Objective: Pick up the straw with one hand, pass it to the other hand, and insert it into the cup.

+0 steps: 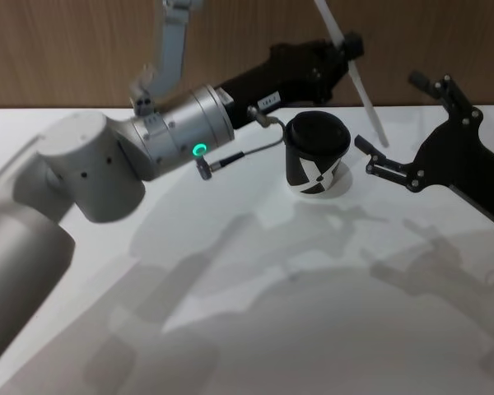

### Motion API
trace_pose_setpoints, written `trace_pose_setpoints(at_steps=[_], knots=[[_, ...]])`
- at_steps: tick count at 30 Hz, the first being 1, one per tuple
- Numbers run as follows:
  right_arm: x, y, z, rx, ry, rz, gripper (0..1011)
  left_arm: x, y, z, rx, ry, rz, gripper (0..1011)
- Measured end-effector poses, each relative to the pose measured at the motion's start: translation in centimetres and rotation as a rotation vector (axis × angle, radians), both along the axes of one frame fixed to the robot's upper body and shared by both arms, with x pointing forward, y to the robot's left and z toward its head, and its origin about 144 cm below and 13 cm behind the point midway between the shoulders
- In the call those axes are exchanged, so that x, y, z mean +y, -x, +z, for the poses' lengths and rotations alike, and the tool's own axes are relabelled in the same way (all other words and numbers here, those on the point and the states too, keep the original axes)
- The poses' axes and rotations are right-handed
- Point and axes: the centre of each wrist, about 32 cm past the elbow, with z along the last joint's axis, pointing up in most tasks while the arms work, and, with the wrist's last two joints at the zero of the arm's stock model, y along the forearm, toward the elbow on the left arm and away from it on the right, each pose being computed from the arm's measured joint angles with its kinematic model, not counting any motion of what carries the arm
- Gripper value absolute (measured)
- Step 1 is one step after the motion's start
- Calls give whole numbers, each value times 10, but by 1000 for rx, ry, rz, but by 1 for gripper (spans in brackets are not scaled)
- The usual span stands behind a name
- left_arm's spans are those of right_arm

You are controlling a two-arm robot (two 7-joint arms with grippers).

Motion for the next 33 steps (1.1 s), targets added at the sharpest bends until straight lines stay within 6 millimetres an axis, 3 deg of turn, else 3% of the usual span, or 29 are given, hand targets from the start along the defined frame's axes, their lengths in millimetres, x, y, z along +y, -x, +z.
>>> trace_pose_setpoints(at_steps=[10, 18, 33], knots=[[0, 0, 0, 0, 0, 0, 1001, 9, -6, 36, -27, -126, 82, 8], [0, 0, 0, 0, 0, 0, 1001, 10, -11, 53, -19, -181, 112, 8], [0, 0, 0, 0, 0, 0, 1001, 2, -20, 65, -12, -254, 142, 8]])
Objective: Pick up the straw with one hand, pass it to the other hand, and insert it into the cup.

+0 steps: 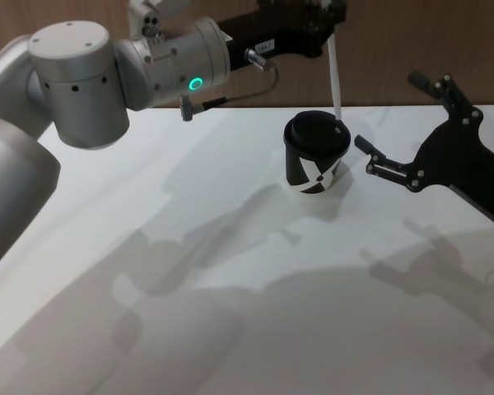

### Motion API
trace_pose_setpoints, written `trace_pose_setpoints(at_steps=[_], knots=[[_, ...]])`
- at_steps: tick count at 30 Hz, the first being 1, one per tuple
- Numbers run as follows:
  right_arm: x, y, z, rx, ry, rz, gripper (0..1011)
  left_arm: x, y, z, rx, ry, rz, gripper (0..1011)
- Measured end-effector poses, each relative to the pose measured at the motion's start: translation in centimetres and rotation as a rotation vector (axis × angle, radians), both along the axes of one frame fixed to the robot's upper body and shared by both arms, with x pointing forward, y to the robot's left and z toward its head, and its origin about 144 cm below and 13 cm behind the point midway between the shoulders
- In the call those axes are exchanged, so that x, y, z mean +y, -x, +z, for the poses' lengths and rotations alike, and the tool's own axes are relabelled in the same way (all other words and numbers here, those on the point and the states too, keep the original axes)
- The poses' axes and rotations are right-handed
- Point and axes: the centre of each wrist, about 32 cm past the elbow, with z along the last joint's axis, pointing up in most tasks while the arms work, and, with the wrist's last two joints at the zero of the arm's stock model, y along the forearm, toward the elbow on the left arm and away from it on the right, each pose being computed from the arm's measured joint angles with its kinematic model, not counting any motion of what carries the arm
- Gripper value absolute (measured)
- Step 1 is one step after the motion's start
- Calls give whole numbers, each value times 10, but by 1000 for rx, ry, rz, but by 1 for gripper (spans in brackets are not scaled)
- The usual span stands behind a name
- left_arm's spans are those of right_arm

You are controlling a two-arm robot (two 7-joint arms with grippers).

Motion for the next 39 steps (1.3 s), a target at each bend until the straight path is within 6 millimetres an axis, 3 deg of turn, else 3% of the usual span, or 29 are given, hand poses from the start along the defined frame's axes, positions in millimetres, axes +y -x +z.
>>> trace_pose_setpoints(at_steps=[39], knots=[[0, 0, 0, 0, 0, 0, 1001, -13, -14, -9, -21, -67, 59, 8]])
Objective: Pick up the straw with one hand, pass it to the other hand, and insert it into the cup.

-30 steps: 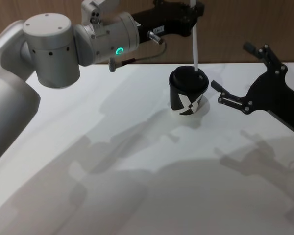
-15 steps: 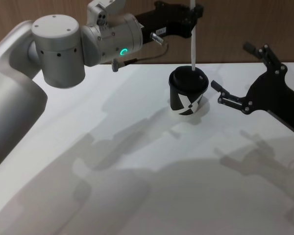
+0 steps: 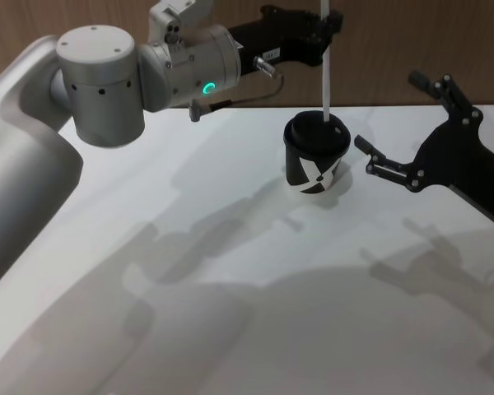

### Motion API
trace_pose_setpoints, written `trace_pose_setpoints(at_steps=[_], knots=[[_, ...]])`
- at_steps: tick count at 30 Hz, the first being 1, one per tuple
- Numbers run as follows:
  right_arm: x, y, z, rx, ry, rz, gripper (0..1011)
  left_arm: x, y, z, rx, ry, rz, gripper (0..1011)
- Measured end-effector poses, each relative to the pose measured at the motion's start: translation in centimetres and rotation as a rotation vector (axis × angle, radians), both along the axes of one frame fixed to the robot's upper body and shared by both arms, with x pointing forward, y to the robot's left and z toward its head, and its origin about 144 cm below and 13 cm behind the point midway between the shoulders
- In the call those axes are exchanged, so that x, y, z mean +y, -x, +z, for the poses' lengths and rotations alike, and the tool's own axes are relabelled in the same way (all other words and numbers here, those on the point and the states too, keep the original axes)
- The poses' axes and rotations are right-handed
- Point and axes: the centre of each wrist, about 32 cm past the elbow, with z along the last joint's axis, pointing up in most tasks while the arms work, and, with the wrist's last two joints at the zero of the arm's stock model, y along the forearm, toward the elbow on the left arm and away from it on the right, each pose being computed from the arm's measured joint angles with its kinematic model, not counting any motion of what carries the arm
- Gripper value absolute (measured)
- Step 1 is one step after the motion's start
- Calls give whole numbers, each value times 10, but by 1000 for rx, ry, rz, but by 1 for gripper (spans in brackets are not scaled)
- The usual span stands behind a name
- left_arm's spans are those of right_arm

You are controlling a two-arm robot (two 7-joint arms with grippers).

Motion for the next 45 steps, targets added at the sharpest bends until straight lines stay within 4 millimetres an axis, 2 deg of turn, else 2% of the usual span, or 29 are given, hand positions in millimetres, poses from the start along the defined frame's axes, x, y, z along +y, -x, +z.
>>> trace_pose_setpoints(at_steps=[45], knots=[[0, 0, 0, 0, 0, 0, 1001, -10, -15, -12, 15, -17, -32, 7]])
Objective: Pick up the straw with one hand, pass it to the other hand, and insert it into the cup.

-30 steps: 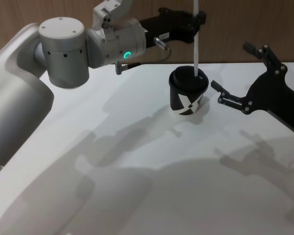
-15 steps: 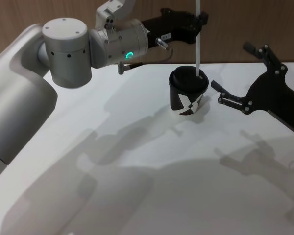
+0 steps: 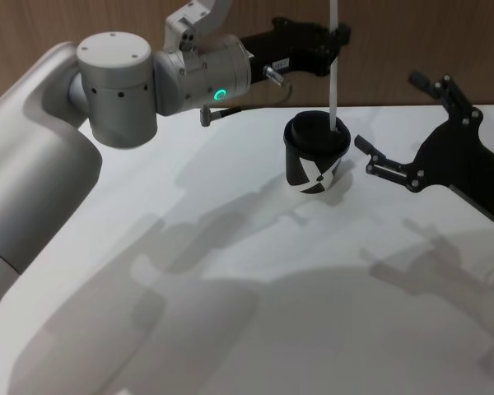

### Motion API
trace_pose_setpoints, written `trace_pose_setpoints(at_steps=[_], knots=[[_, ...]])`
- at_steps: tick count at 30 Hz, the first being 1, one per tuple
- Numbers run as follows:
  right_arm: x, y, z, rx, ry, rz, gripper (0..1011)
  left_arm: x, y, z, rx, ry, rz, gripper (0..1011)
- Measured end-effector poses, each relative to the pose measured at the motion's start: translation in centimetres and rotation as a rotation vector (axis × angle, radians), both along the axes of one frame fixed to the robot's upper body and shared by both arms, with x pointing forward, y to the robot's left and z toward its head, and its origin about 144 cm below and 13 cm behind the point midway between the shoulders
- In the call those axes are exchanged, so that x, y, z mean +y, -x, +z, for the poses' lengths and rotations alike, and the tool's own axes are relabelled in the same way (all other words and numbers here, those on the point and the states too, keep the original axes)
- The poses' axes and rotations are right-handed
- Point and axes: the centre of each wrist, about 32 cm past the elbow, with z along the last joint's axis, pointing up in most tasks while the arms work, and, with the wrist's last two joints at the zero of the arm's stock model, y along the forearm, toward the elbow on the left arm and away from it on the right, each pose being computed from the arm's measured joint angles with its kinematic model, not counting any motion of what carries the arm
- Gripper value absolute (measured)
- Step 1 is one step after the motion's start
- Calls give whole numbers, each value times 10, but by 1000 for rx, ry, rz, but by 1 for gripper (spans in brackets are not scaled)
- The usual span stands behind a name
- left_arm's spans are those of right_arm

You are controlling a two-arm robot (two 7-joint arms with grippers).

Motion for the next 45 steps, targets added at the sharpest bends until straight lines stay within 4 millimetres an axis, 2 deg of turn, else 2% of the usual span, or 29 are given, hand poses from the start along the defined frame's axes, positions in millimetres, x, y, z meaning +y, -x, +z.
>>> trace_pose_setpoints(at_steps=[18, 39, 44, 45], knots=[[0, 0, 0, 0, 0, 0, 1001, -4, -6, -8, 17, -7, 0, 8], [0, 0, 0, 0, 0, 0, 1001, -11, -6, -27, 58, -30, 9, 8], [0, 0, 0, 0, 0, 0, 1001, -11, -6, -30, 66, -32, 10, 95], [0, 0, 0, 0, 0, 0, 1001, -12, -6, -30, 67, -32, 10, 145]])
